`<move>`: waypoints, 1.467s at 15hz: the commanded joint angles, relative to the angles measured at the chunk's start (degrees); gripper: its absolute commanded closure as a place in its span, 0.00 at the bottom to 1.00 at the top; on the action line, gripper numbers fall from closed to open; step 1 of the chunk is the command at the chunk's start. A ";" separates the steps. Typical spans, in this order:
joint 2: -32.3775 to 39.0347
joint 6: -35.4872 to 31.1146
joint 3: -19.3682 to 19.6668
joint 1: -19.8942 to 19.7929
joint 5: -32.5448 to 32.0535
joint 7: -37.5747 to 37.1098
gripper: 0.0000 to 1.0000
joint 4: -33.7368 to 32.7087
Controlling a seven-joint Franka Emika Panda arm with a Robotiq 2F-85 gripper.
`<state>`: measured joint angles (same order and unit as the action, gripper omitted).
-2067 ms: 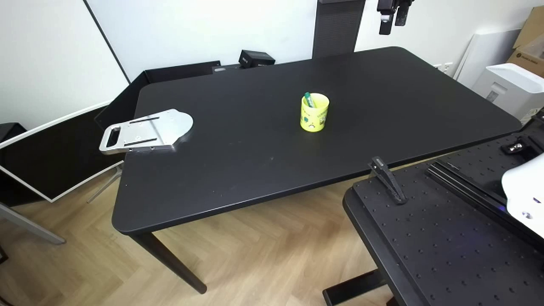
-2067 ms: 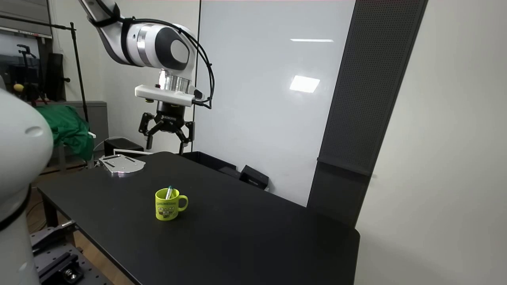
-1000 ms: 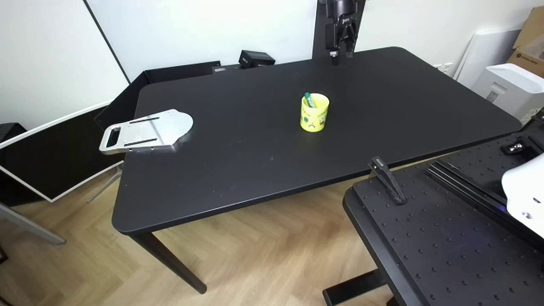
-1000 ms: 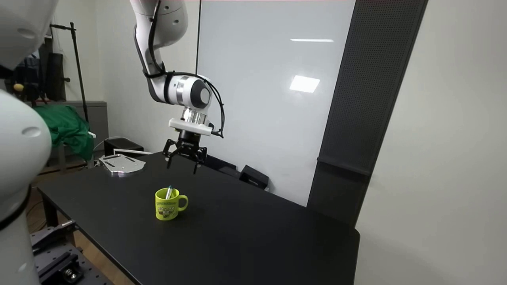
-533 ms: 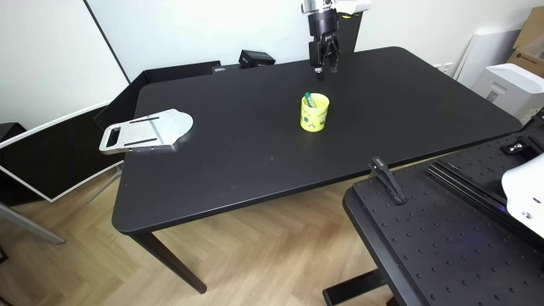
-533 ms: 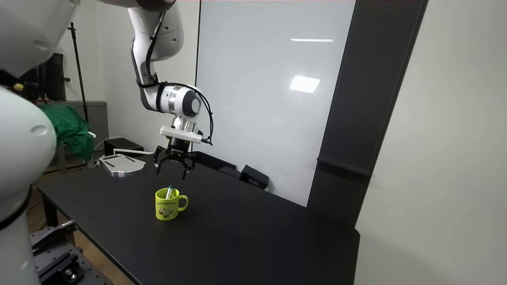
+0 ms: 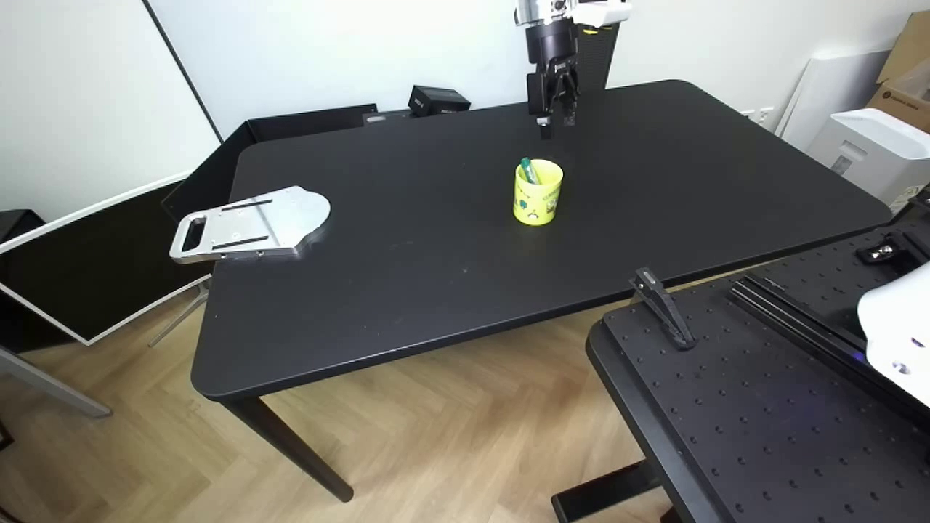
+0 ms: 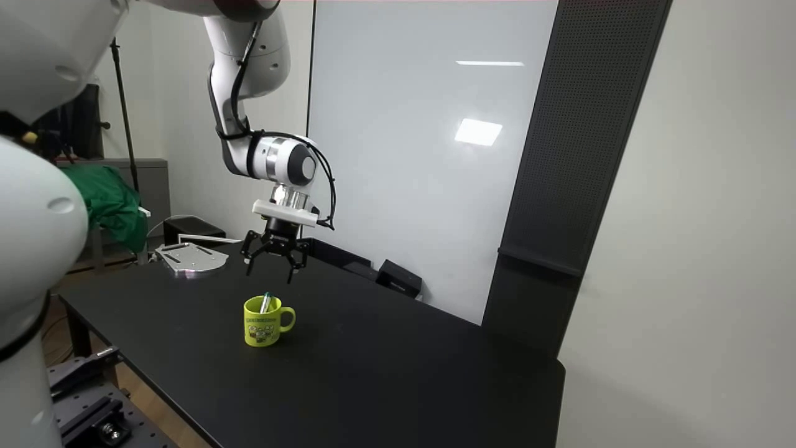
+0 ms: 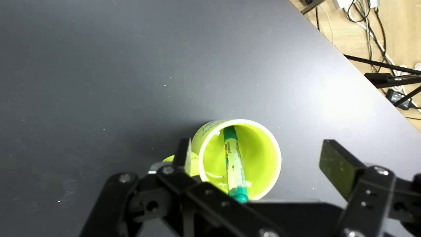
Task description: Take the marker out of the mug and put it on the table
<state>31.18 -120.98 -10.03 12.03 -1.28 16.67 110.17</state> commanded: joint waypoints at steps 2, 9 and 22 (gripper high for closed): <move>4.43 2.08 -0.08 -1.06 0.28 -2.07 0.00 -7.08; 11.43 4.12 -0.65 0.20 -0.23 -2.25 0.00 -16.95; 19.04 8.12 -1.85 1.72 0.07 -1.57 0.25 -23.08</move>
<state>48.24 -115.80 -11.55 13.83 -1.17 16.49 90.62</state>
